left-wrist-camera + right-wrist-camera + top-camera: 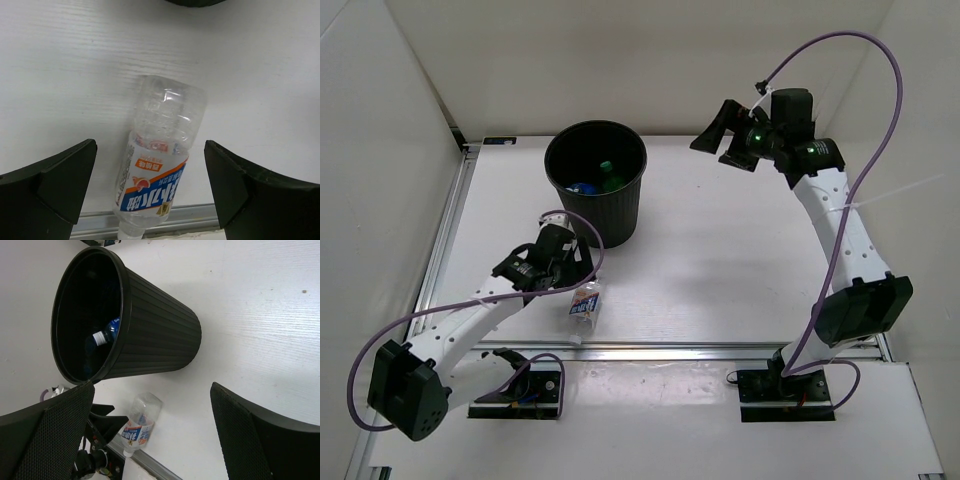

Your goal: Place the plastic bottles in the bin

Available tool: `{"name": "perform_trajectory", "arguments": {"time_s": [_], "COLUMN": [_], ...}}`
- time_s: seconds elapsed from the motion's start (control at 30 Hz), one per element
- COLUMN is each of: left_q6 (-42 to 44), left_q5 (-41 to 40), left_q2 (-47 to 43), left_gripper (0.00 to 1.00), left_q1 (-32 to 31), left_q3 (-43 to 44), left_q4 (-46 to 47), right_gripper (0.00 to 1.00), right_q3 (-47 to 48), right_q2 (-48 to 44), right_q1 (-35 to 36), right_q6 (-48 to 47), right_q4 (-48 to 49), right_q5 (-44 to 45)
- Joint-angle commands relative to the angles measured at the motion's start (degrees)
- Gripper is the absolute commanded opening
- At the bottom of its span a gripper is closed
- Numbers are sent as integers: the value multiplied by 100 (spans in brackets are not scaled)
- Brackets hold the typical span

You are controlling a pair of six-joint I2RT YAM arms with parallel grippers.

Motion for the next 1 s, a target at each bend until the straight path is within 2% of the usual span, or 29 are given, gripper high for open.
{"name": "perform_trajectory", "arguments": {"time_s": [0.0, 0.47, 0.5, 0.6, 0.63, 0.7, 0.83, 0.93, 0.97], "left_q6": [81, 196, 196, 275, 170, 37, -15, 124, 125], "left_q5": [157, 623, 623, 536, 449, 299, 44, -9, -9], "left_q2": [40, 1156, 1217, 1201, 965, 648, 85, 171, 250], "left_gripper": [100, 100, 99, 86, 82, 79, 75, 71, 71], "left_q1": [-64, -468, -520, -521, -521, -521, -521, -521, -521], "left_q3": [-118, -356, -356, -190, -6, 205, 1179, 2549, 3293], "left_q4": [388, 573, 573, 424, 337, 178, -410, -1119, -1271], "right_gripper": [100, 100, 100, 100, 100, 100, 100, 100, 100], "right_q3": [-11, -275, -327, -380, -380, -450, -556, -609, -661], "right_q2": [-103, -322, -322, -375, -436, -437, -489, -542, -542], "right_q1": [24, 24, 24, 24, 24, 24, 24, 24, 24], "right_q6": [-124, -230, -230, -230, -230, -283, -283, -283, -283], "right_q4": [175, 123, 123, 123, 123, 70, 70, 70, 70], "right_q5": [-120, -67, -67, -14, 38, 39, 109, 109, 109]}}
